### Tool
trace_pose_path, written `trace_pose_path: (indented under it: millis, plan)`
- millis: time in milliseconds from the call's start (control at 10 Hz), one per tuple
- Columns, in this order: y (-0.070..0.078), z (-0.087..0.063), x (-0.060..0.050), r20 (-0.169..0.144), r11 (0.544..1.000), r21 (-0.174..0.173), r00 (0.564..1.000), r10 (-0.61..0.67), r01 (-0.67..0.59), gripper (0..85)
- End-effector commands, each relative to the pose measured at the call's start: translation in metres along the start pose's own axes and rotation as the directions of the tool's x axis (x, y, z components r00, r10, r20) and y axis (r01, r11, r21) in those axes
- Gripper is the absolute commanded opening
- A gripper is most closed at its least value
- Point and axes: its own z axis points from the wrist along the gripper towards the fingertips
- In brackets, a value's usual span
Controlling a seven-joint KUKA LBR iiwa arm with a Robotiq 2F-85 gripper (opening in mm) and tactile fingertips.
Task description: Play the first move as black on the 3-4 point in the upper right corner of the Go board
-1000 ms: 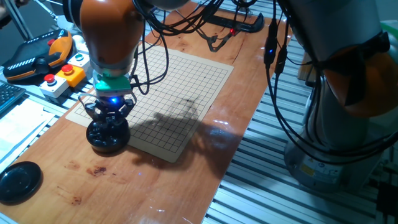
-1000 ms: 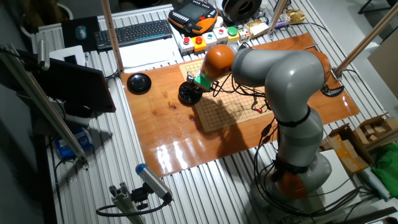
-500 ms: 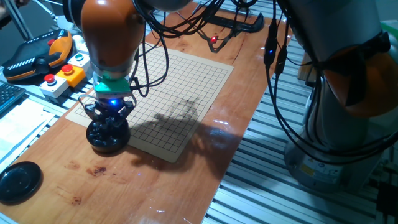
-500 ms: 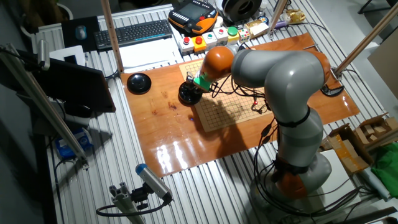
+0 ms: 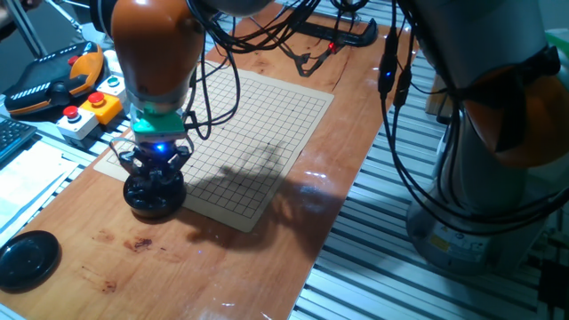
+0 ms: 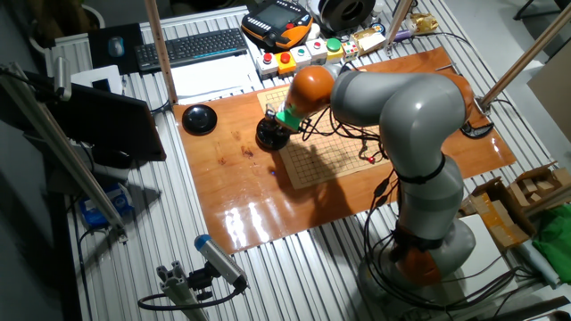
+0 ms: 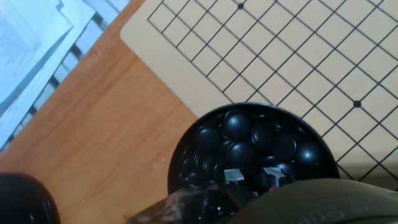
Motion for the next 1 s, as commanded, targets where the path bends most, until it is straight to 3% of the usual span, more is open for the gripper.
trace_pose_path:
  millis: [0, 400, 900]
  plan:
    - [0.001, 0.0008, 0.0022, 0.0, 1.0, 0.004, 1.0, -0.026, 0.026, 26.3]
    - [0.0029, 0.0017, 0.0076, -0.021, 0.976, 0.089, 0.98, -0.196, 0.197, 26.3]
    - [-0.0047, -0.0025, 0.0007, -0.017, 0.962, 0.125, 0.97, -0.244, 0.244, 26.7]
